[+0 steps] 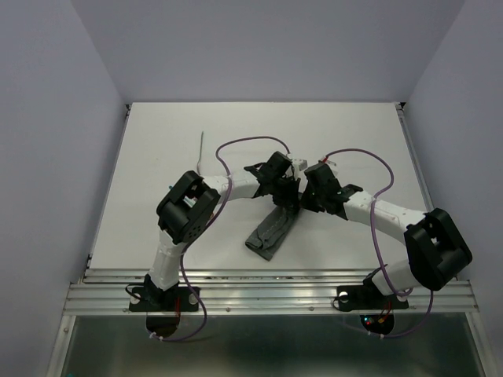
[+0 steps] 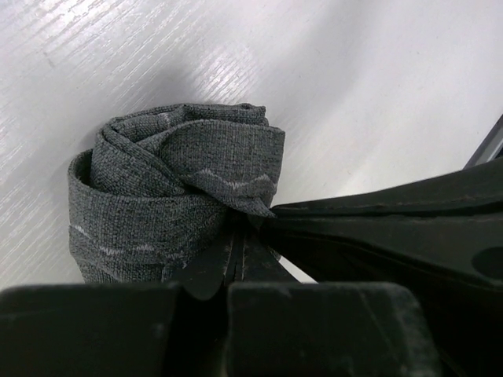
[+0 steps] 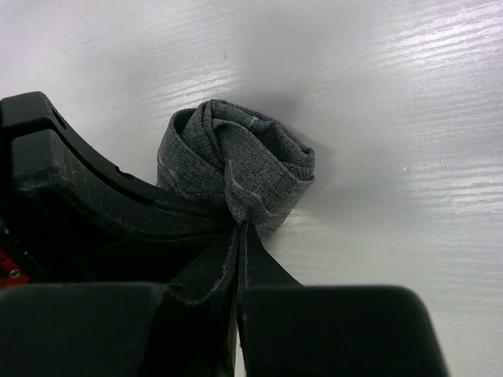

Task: Fold the napkin into a case and place the utensils inside
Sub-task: Stuff the top corner of the smaller-rectangle-folded napkin into the folded napkin.

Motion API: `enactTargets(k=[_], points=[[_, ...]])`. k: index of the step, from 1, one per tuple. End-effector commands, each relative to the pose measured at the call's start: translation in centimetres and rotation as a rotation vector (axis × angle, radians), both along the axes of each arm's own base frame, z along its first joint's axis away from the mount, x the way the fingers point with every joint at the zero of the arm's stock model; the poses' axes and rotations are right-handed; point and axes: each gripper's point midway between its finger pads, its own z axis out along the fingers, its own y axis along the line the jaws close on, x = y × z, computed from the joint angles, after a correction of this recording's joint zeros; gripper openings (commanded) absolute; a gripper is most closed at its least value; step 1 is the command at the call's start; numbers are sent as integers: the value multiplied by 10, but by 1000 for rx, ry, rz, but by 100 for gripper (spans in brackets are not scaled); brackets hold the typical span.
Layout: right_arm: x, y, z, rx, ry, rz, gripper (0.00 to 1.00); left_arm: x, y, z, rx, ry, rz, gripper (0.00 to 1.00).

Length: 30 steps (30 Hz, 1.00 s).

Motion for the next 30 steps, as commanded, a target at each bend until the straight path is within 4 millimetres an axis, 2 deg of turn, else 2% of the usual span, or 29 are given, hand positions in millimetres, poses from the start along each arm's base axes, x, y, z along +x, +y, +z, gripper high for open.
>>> enactTargets(k=[1,5,15,22,30], points=[[12,5,18,44,-73,-20,1,-11,-7,57,-108,-51,-47,0],[12,5,18,47,-72,-21,1,-16,-2,77,-126,-66,-58,0],[14,6,20,49,-76,-18,1,-14,17,91,-97,-92,-26,0],[13,6,20,51,-77,-17,1,16,33,73,-66,-82,82,0],[14,7,21,52,-78,-15,1,30,28,46,-17,-65,98,0]])
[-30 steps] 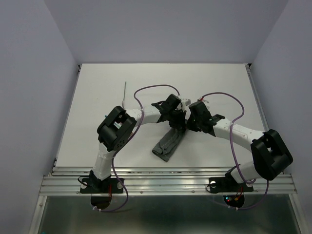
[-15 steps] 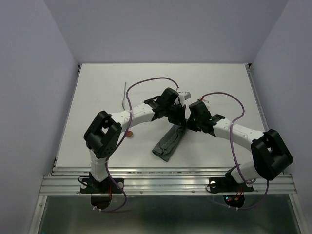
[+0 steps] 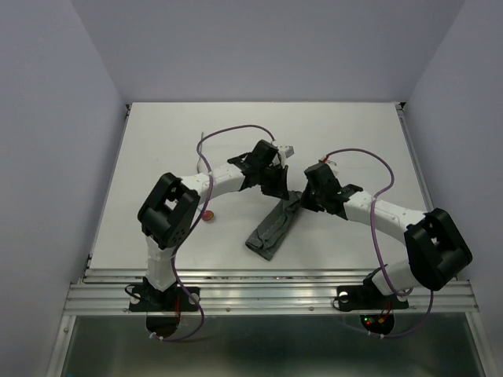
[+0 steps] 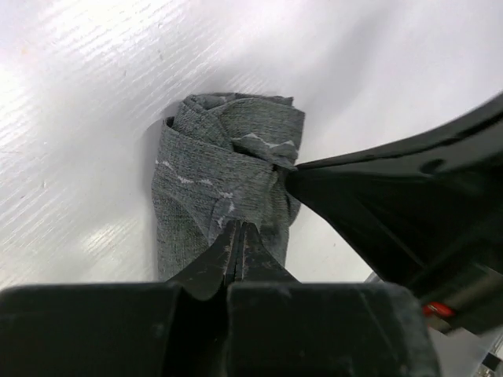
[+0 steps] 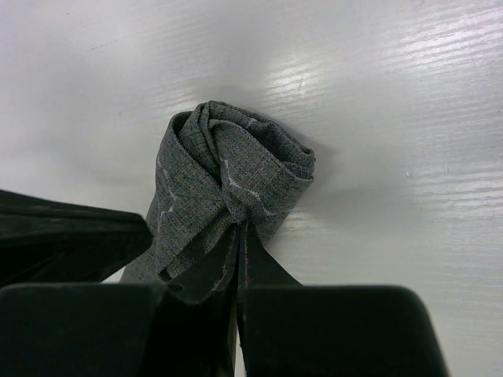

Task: Fold the napkin into a case and place the utensils inside
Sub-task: Stuff the top corner of the smaller-rectangle-folded napkin into the folded napkin.

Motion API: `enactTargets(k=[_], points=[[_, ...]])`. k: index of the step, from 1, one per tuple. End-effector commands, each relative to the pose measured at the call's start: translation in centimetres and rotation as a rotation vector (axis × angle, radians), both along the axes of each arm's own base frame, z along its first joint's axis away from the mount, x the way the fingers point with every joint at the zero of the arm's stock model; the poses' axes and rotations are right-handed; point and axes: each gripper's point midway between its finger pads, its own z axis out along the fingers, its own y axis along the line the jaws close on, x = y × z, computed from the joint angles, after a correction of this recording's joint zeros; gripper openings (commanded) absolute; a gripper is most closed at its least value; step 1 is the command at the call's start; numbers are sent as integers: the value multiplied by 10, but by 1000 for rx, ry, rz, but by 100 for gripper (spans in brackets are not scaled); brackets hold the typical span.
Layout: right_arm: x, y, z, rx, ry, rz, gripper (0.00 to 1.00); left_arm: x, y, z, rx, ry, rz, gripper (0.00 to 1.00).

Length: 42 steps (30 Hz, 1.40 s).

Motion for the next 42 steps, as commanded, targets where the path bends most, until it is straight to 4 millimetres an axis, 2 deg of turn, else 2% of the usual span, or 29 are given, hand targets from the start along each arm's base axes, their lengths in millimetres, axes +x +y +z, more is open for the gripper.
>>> enactTargets(k=[1,11,14,19,26,32,36,37,40,42], points=[[12,7,20,50,-72,-8,1,6,-10,-4,-4,-9,-8,0],[13,9,20,50,-70,-1,1,-9,-34,-26,-8,48,-88,0],[13,10,21,53,-69,2,1,-14,-41,-27,-23,59,-101,0],[12,10,19,51,-64,6,1,-17,-44,-29,-43,73,-111,0],[13,12,20,55,-65,12,1,-17,-48,-51,-29,107,-111,0],[10,14,16,60,-50,26,1,-19,-55,-54,-35,111,-121,0],[10,10,11,43,-45,16,1,-22,-56,-41,-55,100,-130,0],[10,8,10,35,-46,10,1,-22,-55,-28,-68,83,-129,0],[9,5,11,26,-56,4,1,-23,-49,-14,-66,58,-128,0],[10,-4,11,25,-57,-11,1,-26,-44,3,-77,36,-133,0]])
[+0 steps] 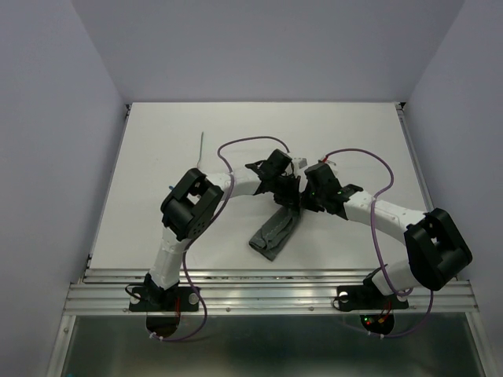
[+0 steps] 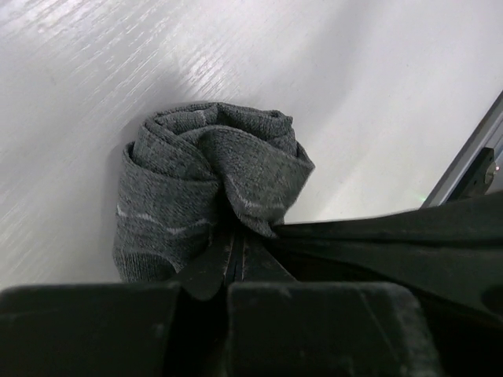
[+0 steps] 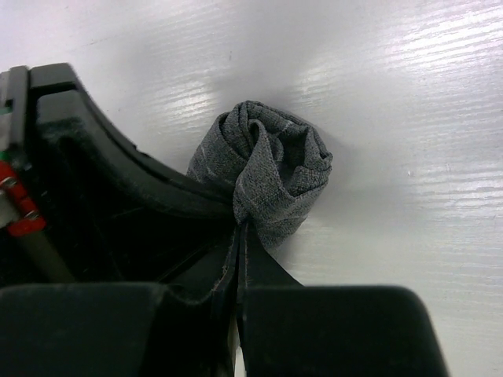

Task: Fold the napkin into a case and place the utensils inside
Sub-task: Stuff the top corner of the smaller-rectangle-folded napkin into the folded napkin.

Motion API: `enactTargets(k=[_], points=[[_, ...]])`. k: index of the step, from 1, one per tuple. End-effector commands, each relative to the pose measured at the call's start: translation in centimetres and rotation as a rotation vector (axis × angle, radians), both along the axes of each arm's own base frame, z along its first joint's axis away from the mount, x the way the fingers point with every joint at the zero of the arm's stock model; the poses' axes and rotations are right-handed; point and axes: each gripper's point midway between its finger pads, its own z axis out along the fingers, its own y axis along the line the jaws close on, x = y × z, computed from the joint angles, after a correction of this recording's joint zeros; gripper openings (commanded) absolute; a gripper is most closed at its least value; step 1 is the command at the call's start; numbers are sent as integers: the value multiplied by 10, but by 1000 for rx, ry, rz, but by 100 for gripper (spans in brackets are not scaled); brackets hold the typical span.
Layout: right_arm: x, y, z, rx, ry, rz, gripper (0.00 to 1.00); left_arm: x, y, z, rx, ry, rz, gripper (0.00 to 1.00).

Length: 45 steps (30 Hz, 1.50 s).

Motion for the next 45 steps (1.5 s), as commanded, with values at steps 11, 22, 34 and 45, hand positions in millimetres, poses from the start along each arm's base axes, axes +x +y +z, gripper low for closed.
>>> enactTargets(k=[11,22,34,45], points=[[15,-11,11,32,-52,-1,1,6,29,75,-55,-126,20,0],[18,-6,18,50,-61,15,1,11,47,31,60,-95,58,0],[20,-3,20,57,-62,28,1,-2,37,11,52,-37,4,0],[22,8,20,76,-50,77,1,-12,11,15,0,-24,-48,0]])
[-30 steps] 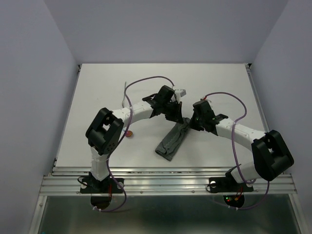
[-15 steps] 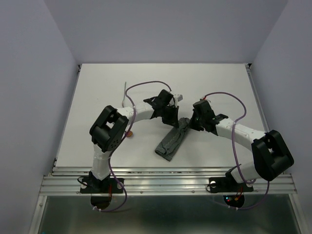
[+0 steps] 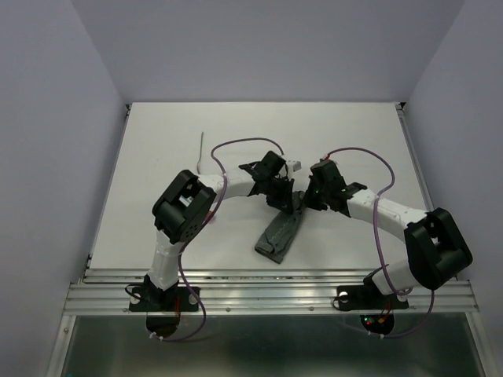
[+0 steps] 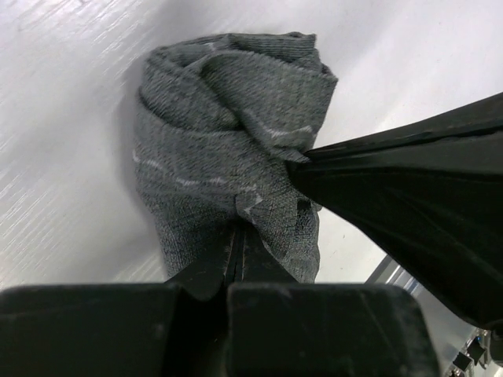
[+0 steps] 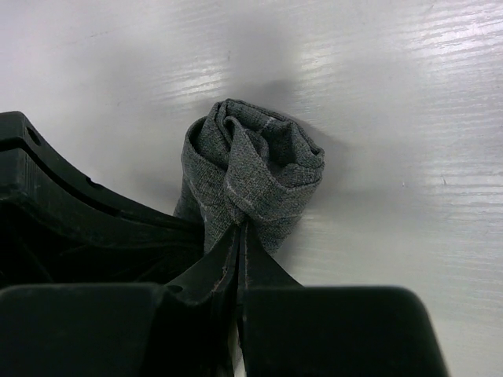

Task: Fold the napkin into a case and place the utensils inside
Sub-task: Stuff the top corner of the smaller-rectangle-folded napkin into the folded napkin.

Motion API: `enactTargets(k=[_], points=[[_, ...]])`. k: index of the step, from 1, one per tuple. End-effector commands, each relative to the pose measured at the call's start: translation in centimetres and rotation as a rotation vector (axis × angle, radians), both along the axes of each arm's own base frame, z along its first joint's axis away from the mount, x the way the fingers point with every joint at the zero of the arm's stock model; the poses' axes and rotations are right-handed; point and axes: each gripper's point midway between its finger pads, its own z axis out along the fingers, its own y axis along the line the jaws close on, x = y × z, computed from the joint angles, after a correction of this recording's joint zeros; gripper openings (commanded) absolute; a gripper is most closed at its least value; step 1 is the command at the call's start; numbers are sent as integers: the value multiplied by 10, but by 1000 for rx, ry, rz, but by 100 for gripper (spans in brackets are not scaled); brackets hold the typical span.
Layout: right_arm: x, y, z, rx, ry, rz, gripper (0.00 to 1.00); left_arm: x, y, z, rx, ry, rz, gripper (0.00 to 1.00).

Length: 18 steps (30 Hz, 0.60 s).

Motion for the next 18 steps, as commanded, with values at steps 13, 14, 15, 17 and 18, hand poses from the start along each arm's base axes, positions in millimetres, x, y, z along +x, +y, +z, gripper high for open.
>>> enactTargets(k=[13,14,15,17,18], points=[[19,11,23,49,-77,20,1,10,-16,42,-60,-93,-20,0],[19,11,24,48,-80,18,1,11,-15,44,-56,-98,-16,0],[19,11,24,49,-81,18,1,13,-15,45,-54,-106,-13,0],[19,11,25,48,-83,18,1,13,-14,45,-49,-107,-14,0],[19,11,26,49,-86,18,1,14,-13,46,-46,-112,-13,0]])
